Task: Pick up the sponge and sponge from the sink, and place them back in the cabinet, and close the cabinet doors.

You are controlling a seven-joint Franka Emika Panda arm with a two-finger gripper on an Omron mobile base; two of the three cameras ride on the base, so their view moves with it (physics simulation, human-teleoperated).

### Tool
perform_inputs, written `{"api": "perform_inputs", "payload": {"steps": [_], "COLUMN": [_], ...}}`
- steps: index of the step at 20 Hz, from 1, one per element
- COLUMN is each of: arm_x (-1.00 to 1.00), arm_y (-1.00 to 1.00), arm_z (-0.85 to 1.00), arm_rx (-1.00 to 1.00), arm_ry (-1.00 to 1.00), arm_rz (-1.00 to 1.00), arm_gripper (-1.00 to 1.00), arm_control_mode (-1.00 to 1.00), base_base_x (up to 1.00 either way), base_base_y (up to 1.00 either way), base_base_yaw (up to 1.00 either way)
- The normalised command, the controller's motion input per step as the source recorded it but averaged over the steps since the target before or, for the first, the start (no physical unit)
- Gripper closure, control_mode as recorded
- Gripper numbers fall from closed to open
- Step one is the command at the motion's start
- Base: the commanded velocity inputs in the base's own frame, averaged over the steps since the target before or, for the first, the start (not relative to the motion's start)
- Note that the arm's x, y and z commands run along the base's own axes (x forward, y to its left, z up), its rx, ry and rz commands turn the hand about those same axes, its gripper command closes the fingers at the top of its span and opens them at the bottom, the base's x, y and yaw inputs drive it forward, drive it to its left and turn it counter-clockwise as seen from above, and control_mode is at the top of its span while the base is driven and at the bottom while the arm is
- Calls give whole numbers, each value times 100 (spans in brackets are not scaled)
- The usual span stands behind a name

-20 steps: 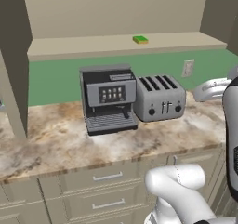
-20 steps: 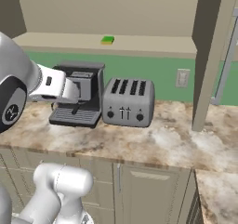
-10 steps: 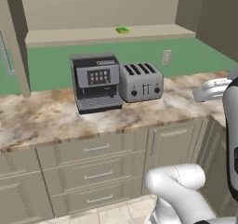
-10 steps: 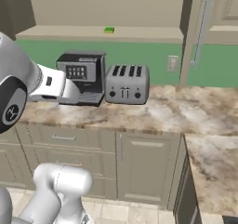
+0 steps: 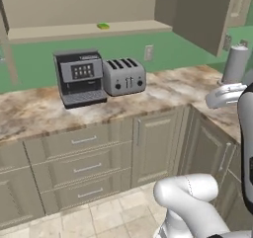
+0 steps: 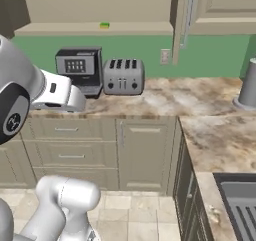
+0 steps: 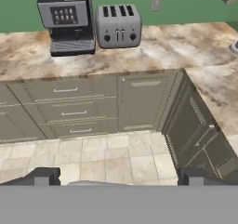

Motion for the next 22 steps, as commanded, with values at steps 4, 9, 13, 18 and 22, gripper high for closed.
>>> {"api": "perform_inputs", "payload": {"steps": [4,9,13,18,22], "arm_x": [0,0,0,0,0], "arm_y": [0,0,0,0,0], "arm_z": [0,0,0,0,0], "arm_rx": [0,0,0,0,0], "arm_ry": [0,0,0,0,0], "arm_rz": [0,0,0,0,0], "arm_gripper": [-100,-100,-100,-100,-100], "arm_control_mode": [100,100,100,100,100], "base_base_x": [-62,-50,-41,-43,-37], "base_base_y": [0,-2,-13,-7,-6], "base_base_yaw": [-32,-40,-49,-50,-50]}}
